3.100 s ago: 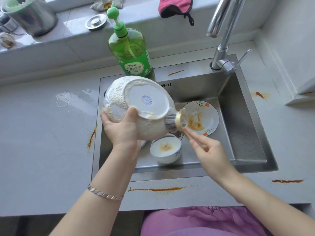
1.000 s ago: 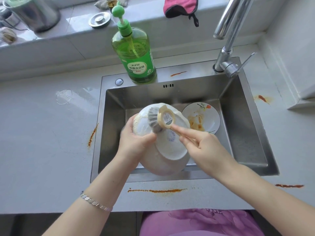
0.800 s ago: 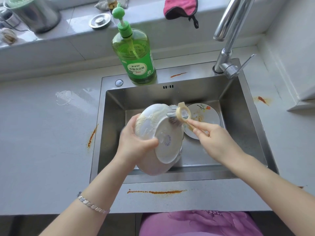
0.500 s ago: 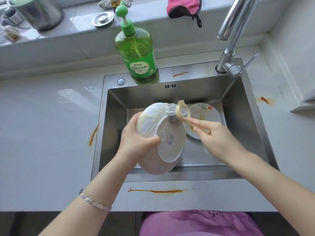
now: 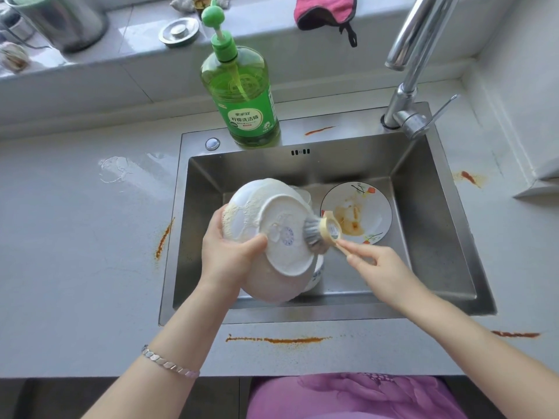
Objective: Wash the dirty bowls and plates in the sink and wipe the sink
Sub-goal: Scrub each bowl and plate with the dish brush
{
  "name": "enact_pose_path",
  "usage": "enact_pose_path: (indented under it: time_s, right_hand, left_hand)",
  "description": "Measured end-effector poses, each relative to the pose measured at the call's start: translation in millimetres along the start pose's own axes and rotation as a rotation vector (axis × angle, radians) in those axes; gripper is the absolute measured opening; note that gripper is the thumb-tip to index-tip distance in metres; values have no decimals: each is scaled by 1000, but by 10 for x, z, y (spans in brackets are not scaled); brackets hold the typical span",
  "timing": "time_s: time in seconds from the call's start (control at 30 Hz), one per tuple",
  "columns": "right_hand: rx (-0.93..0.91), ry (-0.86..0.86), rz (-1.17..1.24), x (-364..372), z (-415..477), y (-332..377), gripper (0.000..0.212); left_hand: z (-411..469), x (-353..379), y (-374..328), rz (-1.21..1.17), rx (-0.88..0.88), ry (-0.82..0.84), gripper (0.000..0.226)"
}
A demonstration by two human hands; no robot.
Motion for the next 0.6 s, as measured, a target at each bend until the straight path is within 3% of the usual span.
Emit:
enact_pose_path:
  time_s: [0.1,0.33,0.43,0.6]
  right_hand:
    - [46,61,-23,69,-66,-150,34]
    - [43,-128,25,-246,-52,-201,35]
    - [116,-180,66,-346,-72,-380,34]
    - [396,-319,417,-634,-104,-765,44]
  left_hand:
    - [129,-84,49,53,-1,-57,45]
    - [451,-86,-54,460,146,32,28]
    - [465,168,-52,738,268,163,24]
    - [186,893,11,987,469,520,31]
Point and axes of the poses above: each hand's wrist, its own z-axis towards the middle knuckle, its own x-axis out of the palm, y = z × x, the point moved 8 cm from there along z, towards the middle knuckle, and after that the axes turned 2 degrees about -y, right-handed, at the moved point
